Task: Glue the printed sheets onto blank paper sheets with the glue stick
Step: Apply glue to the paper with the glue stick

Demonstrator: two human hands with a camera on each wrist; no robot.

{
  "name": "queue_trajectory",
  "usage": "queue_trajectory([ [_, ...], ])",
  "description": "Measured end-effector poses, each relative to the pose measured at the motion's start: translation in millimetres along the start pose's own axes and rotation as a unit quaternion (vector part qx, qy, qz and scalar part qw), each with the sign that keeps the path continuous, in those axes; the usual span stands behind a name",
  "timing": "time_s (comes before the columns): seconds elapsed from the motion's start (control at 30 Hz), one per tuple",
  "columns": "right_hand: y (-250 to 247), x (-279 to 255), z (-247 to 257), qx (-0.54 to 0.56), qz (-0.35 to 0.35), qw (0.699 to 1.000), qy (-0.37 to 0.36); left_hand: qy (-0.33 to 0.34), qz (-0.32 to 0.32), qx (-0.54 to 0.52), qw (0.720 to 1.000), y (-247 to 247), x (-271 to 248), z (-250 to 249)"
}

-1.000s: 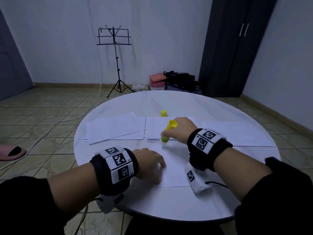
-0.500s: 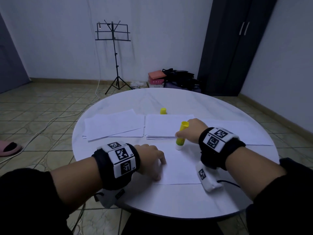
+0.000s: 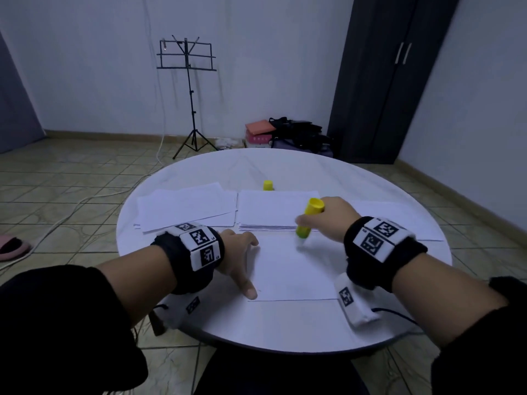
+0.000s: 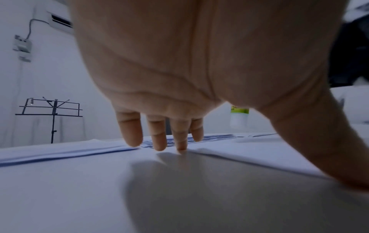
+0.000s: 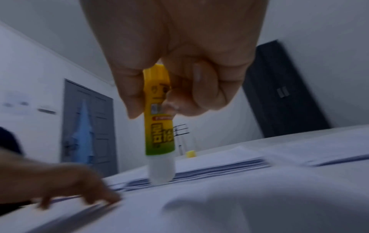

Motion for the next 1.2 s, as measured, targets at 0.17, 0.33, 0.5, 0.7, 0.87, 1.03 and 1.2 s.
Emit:
queue_trajectory([
  [0.17, 46, -12, 39, -0.084, 0.099, 0.987, -0.092, 0.011, -0.002, 0.020, 1.000, -3, -9, -6],
  [0.33, 59, -26, 48, -0.131, 0.129, 0.975, -0.127, 0.017, 0.026, 0.065, 0.997, -10, -15, -17],
  [0.5, 40, -48, 37, -0.139, 0.155, 0.969, -0.133, 0.020, 0.026, 0.086, 0.996, -10, -6, -20],
  [0.7, -3, -59, -7, -0.165, 0.134, 0.974, -0.075, 0.006, 0.041, 0.125, 0.991, -11, 1, -26],
  [0.87, -38, -59, -47, -0.112, 0.132, 0.985, -0.002, 0.008, 0.035, 0.174, 0.984, -13, 4, -30],
  [1.03, -50, -36, -55, -0.106, 0.101, 0.988, 0.045, 0.020, 0.028, 0.176, 0.984, -12, 13, -31],
  [1.2, -38, 2, -53, -0.113, 0.041, 0.990, 0.077, 0.012, 0.044, 0.162, 0.986, -11, 20, -28],
])
Point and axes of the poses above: each hand's wrist, its own x-axis towards the middle knuckle, its own y-axis out of the palm, z = x × y, the point moved 1 cm from there along x, towards the middle knuckle, and after that the axes turned 1 degree about z, right-handed, at the moved point
